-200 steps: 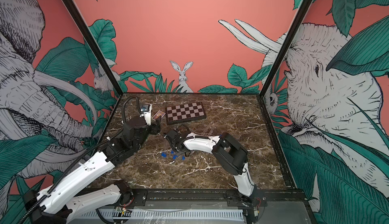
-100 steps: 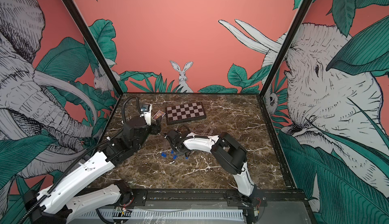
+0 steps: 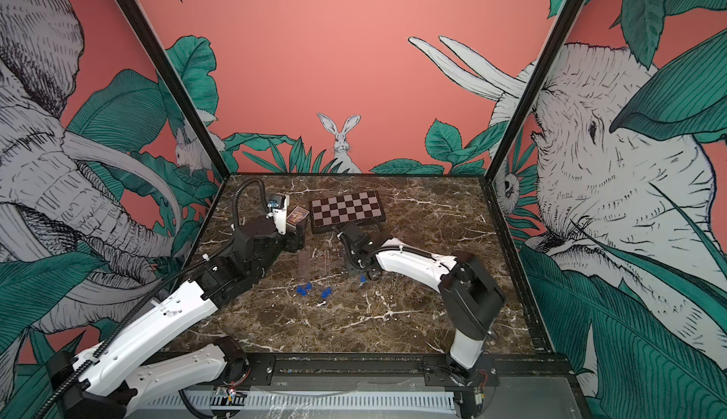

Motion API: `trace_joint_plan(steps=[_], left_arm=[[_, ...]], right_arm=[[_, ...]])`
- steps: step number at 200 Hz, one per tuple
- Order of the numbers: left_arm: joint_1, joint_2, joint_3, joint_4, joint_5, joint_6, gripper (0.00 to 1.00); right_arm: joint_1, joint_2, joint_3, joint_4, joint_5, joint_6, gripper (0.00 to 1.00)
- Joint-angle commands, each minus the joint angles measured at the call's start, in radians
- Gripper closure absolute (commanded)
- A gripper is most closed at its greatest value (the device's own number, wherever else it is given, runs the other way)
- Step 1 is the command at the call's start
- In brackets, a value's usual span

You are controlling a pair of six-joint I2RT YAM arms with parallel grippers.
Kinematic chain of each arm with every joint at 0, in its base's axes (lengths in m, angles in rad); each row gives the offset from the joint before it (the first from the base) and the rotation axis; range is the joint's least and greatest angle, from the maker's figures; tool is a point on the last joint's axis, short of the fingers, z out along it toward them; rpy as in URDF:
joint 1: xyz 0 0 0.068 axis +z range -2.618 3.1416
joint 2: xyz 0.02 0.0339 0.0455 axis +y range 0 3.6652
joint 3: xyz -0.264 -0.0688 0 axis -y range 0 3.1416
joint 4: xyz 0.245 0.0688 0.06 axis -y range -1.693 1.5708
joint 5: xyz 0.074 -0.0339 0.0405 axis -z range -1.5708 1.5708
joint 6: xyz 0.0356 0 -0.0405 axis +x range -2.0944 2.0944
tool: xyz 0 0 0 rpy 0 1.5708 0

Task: Remove stoppers from test tubes
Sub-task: Pick up the test tube at the center of the board, then adjust the test tube.

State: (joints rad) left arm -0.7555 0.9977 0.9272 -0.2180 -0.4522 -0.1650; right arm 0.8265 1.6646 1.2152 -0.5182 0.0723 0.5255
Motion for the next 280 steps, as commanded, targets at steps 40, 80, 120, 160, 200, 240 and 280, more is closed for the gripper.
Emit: trace_joint_plan(steps=[40,80,120,160,200,240,280], left_arm=[[0.022,0.195,-0.072,0.482,0.527,-0.181,0.18],[0.031,0.431,-0.053,0.906,0.747,-0.422,0.17],[0.041,0.482,0.027,0.845,0.874,-0.313,0.26],[0.026,0.422,0.118,0.407,0.860,0.145,0.33],[-0.115,0.409,0.093,0.206,0.530,0.816,0.32],[-0.154,0.386,-0.031,0.402,0.402,1.186,0.29],[-0.154,0.360,-0.063,0.503,0.333,1.318,0.27]], right_arm=[[-0.221,-0.384,-0.141,0.201,-0.245,-0.135,0.86],[-0.292,-0.469,-0.172,0.224,-0.327,-0.169,0.86],[-0.388,-0.515,-0.185,0.202,-0.422,-0.149,0.85],[-0.494,-0.494,-0.155,0.150,-0.605,-0.119,0.85],[-0.592,-0.417,-0.126,0.180,-0.889,0.016,0.85],[-0.593,-0.333,-0.095,0.191,-1.100,0.087,0.84],[-0.580,-0.298,-0.110,0.193,-1.204,0.129,0.84]])
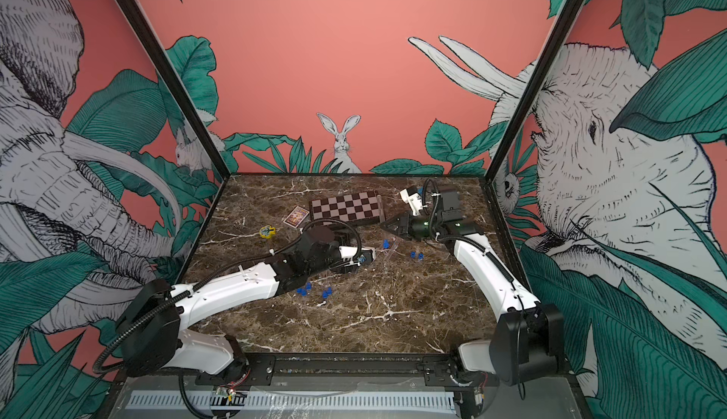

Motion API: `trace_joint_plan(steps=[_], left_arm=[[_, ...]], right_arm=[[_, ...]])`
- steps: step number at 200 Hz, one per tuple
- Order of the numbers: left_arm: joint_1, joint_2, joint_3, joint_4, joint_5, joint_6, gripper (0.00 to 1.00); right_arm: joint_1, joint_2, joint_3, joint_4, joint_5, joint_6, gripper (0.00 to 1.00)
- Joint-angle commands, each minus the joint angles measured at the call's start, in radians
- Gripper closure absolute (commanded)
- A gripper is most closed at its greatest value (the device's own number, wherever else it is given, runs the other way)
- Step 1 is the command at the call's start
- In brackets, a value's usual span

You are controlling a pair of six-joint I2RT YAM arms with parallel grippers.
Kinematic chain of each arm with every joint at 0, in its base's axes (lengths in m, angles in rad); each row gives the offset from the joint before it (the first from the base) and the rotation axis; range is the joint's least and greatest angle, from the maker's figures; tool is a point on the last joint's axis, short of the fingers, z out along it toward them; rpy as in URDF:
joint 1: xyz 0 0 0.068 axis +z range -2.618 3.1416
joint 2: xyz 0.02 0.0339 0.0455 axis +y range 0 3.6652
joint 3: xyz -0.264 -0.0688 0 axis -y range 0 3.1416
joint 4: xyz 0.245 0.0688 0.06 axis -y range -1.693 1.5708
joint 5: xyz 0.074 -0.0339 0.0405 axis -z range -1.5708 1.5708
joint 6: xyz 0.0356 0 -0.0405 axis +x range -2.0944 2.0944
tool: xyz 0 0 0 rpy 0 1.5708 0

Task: Remove stoppers from test tubes
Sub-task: Adjust the test tube.

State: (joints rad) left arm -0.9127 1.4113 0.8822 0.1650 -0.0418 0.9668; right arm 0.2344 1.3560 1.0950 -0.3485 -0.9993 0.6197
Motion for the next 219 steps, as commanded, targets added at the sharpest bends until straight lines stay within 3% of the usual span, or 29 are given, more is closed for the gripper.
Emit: trace_joint_plan(steps=[1,78,155,185,219], left_arm=[[0.004,-0.053,-0.019,0.121,-0.077,0.189,0.27],[0.008,0.002,-0.020,0.249,-0.115,0.370,0.27],[0.008,0.046,0.014,0.232,-0.053,0.396,0.27],[0.008,0.063,0.034,0.207,-0.054,0.403,0.35],[0.009,0.079,0.056,0.164,-0.061,0.402,0.53]], right_arm=[[0.014,0.010,0.009,0.023,-0.134,0.034,0.84],[0.096,0.066,0.020,-0.077,-0.115,-0.044,0.84],[0.149,0.077,0.026,-0.095,-0.086,-0.072,0.84],[0.157,0.081,0.025,-0.090,-0.092,-0.071,0.84],[0.158,0.080,0.020,-0.089,-0.101,-0.069,0.84]])
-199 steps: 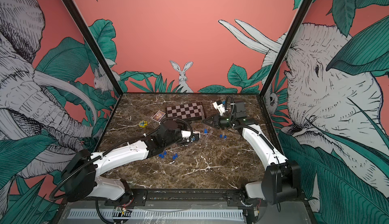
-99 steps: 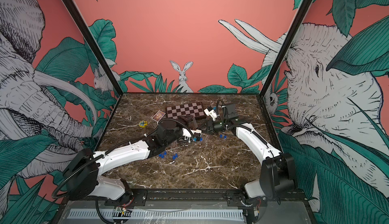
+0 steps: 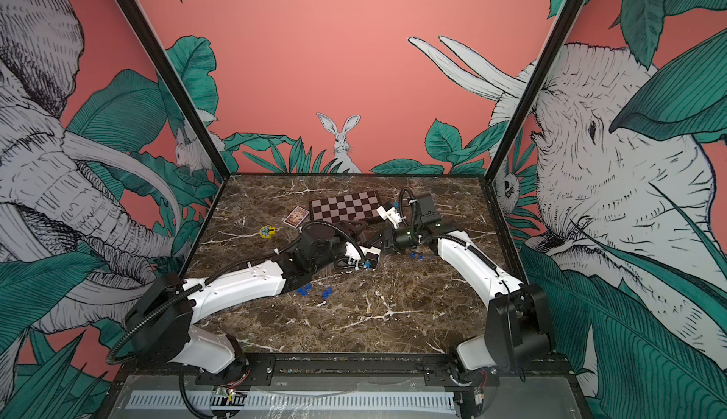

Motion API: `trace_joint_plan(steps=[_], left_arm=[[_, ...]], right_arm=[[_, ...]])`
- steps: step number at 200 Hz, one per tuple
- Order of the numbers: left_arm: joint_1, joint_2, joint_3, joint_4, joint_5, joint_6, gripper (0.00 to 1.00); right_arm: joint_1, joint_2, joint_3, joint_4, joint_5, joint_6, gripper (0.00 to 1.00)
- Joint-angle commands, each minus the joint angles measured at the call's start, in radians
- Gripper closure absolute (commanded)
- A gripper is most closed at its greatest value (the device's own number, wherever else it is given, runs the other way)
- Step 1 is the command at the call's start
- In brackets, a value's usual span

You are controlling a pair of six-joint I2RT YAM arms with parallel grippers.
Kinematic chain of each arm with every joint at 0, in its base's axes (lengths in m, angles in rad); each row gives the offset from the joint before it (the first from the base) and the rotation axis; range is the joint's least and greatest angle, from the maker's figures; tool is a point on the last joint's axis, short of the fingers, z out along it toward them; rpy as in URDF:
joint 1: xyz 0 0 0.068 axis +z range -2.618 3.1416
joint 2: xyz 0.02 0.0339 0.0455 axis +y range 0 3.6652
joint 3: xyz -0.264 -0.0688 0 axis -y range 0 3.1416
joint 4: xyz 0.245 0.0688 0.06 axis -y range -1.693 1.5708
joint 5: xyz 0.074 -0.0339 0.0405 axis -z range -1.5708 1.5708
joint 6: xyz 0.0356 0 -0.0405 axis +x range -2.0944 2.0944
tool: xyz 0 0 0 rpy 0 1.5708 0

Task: Remove stoppers from test tubes
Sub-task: Adjust the test tube.

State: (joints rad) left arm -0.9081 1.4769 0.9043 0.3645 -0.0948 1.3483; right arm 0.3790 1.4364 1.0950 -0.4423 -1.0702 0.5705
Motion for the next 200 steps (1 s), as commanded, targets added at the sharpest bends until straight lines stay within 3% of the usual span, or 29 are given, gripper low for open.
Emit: trace_joint_plan(steps=[1,20,97,146,200], left_arm=[[0.005,0.014,0.034,-0.037,-0.008,0.021,0.53],[0.006,0.022,0.037,-0.036,-0.015,0.025,0.59],[0.019,0.066,0.066,-0.006,-0.028,0.068,0.58],[0.021,0.077,0.073,-0.006,-0.031,0.084,0.80],[0.020,0.065,0.058,0.000,-0.032,0.084,0.81]], right_arm=[[0.014,0.000,0.020,0.005,-0.030,-0.021,0.84],[0.015,-0.001,0.019,0.004,-0.035,-0.021,0.84],[0.031,-0.021,0.026,-0.058,-0.012,-0.062,0.83],[0.032,-0.037,0.026,-0.087,0.006,-0.077,0.83],[0.031,-0.039,0.035,-0.081,0.012,-0.071,0.75]])
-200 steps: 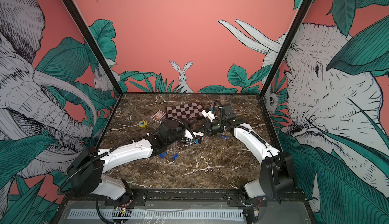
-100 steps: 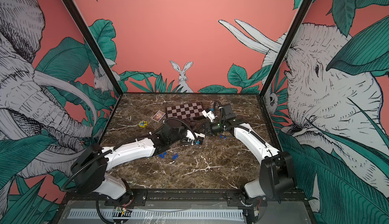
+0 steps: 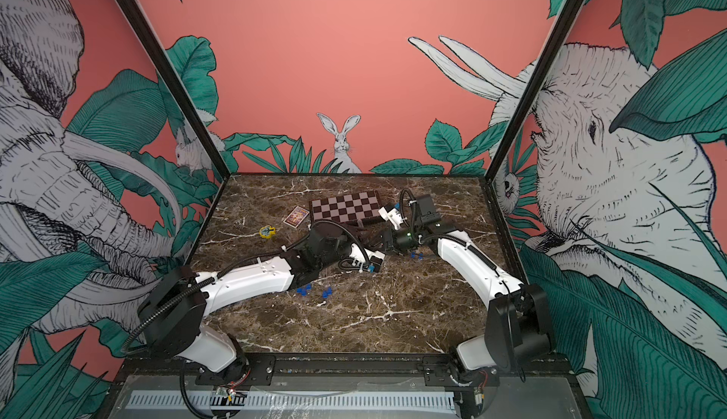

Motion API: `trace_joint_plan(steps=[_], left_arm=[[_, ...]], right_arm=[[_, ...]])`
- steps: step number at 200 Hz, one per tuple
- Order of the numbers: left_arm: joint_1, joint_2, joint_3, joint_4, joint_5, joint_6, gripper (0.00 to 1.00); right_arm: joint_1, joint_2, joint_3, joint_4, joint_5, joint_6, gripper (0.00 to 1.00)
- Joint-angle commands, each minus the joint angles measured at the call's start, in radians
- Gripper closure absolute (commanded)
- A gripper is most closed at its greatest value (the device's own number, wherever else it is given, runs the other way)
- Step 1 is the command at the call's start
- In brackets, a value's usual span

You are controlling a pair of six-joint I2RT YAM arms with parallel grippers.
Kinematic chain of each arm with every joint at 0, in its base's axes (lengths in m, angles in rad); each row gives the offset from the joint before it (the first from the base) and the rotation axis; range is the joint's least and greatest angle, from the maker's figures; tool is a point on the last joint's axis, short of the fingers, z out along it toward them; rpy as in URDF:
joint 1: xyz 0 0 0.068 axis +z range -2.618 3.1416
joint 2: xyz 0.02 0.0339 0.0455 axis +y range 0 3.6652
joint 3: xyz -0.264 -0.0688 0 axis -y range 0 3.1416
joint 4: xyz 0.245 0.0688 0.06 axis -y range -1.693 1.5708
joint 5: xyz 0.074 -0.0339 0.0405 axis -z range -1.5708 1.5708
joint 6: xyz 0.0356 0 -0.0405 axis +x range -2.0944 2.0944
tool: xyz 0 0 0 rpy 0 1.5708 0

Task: Remove stoppers from test tubes
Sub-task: Adjust the test tube.

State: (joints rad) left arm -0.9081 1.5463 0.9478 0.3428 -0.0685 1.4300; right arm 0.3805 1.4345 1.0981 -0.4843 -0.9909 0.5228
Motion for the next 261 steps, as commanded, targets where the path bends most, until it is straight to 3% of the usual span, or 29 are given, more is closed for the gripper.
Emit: trace_joint_plan(steps=[1,55,117,149,171,214,261], left_arm=[[0.020,-0.004,0.014,0.022,-0.059,0.003,0.81],[0.020,-0.027,0.006,0.010,-0.056,-0.012,0.81],[0.020,-0.078,0.063,-0.135,-0.002,-0.181,0.83],[0.019,-0.121,0.199,-0.390,0.153,-0.463,0.83],[0.018,-0.125,0.298,-0.496,0.302,-0.688,0.82],[0.029,-0.051,0.479,-0.583,0.470,-1.039,0.81],[0.112,0.061,0.603,-0.581,0.620,-1.364,0.82]], right_arm=[[0.029,-0.037,0.032,-0.039,-0.068,-0.023,0.75],[-0.032,-0.071,0.036,0.012,-0.053,0.030,0.66],[-0.203,-0.213,0.022,0.096,0.102,0.111,0.60],[-0.230,-0.326,-0.019,0.156,0.258,0.084,0.57],[-0.229,-0.368,-0.060,0.207,0.263,0.067,0.57],[-0.221,-0.426,-0.112,0.288,0.253,0.051,0.55],[-0.208,-0.484,-0.142,0.360,0.233,0.042,0.53]])
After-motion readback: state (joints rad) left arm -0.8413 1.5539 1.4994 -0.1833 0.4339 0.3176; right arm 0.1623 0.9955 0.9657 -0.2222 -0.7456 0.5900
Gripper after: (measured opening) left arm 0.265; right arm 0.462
